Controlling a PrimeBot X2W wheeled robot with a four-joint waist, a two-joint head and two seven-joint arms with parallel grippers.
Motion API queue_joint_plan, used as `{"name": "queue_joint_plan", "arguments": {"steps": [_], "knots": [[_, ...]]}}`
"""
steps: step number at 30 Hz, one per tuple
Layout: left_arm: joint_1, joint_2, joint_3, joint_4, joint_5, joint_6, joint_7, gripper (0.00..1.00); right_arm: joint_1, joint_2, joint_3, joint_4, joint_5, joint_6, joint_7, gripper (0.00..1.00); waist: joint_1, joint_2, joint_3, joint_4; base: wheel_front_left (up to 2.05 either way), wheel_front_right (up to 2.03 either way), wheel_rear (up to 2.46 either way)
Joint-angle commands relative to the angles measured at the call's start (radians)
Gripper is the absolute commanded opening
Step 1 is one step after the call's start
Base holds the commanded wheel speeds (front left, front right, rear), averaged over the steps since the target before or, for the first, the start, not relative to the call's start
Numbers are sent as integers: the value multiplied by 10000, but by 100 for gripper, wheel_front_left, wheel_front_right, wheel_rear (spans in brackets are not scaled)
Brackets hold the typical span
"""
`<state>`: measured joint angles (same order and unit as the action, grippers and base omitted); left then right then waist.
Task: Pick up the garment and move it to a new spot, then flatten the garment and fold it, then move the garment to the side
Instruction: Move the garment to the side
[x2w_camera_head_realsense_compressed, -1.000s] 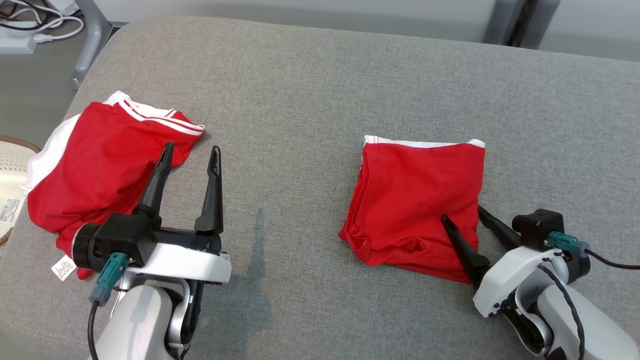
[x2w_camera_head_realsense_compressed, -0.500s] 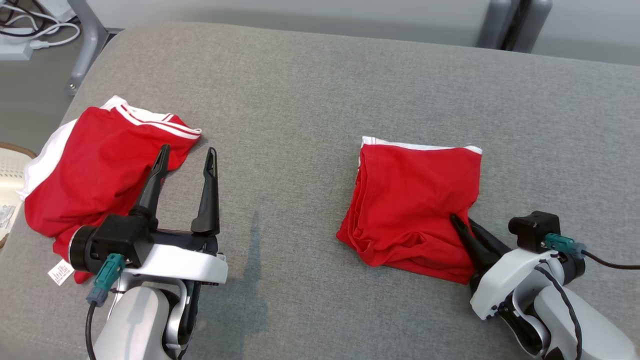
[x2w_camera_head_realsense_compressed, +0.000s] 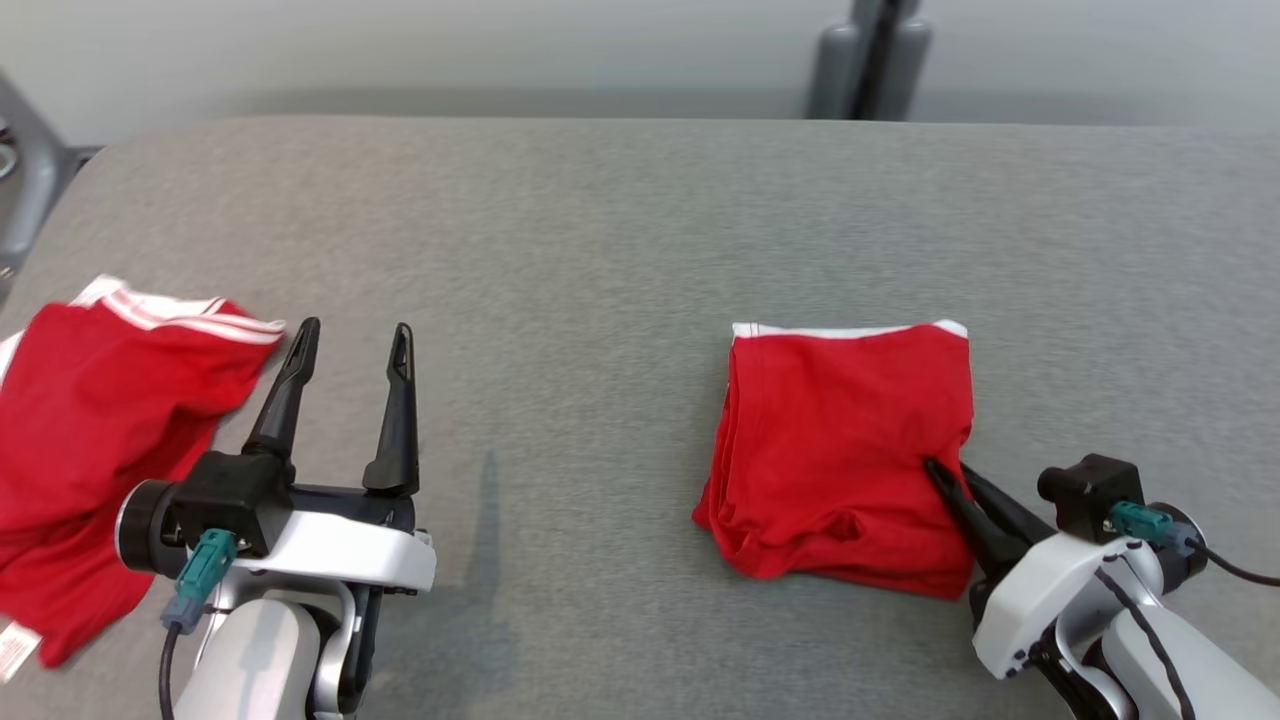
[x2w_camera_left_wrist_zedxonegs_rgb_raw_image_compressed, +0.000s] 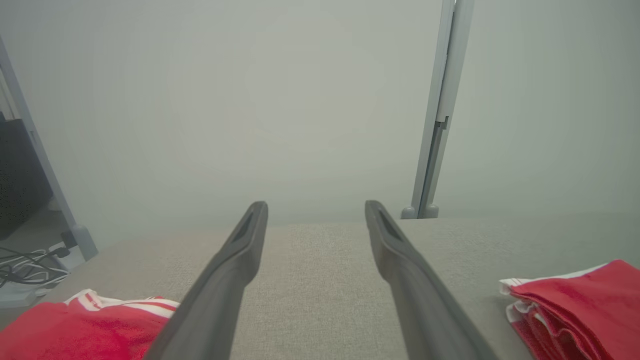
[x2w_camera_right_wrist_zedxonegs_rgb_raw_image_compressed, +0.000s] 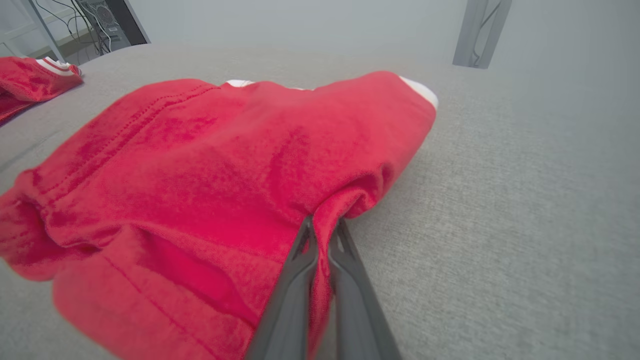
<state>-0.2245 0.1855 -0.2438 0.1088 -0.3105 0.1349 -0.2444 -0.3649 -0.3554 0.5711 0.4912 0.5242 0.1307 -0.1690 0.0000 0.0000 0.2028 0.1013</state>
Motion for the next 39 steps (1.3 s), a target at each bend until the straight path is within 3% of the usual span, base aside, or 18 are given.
{"name": "queue_joint_plan", "arguments": {"steps": [1, 12, 21, 33, 39], "knots": [[52, 106, 46, -66, -22, 62, 45, 100, 128, -84, -35, -88, -84, 1, 62, 0, 0, 0, -248, -475, 0, 0, 0], [292, 472, 144, -716, -6, 260, 566, 100, 913, -443, -308, -1277, -737, 0, 818, 0, 0, 0, -299, -2162, 0, 0, 0], [76, 699, 165, -1180, 95, 405, 876, 100, -91, -1052, 250, -1373, -914, 0, 803, 0, 0, 0, 78, -3184, 0, 0, 0], [-1036, 816, -272, -1687, 466, 243, 1320, 100, -3059, -2606, -14, 1382, -690, 0, -558, 0, 0, 0, 1580, -3471, 0, 0, 0], [-1552, 876, -462, -1787, 623, 136, 1429, 100, -4029, -2957, 48, 2731, -592, 0, -841, 0, 0, 0, 2215, -3413, 0, 0, 0]]}}
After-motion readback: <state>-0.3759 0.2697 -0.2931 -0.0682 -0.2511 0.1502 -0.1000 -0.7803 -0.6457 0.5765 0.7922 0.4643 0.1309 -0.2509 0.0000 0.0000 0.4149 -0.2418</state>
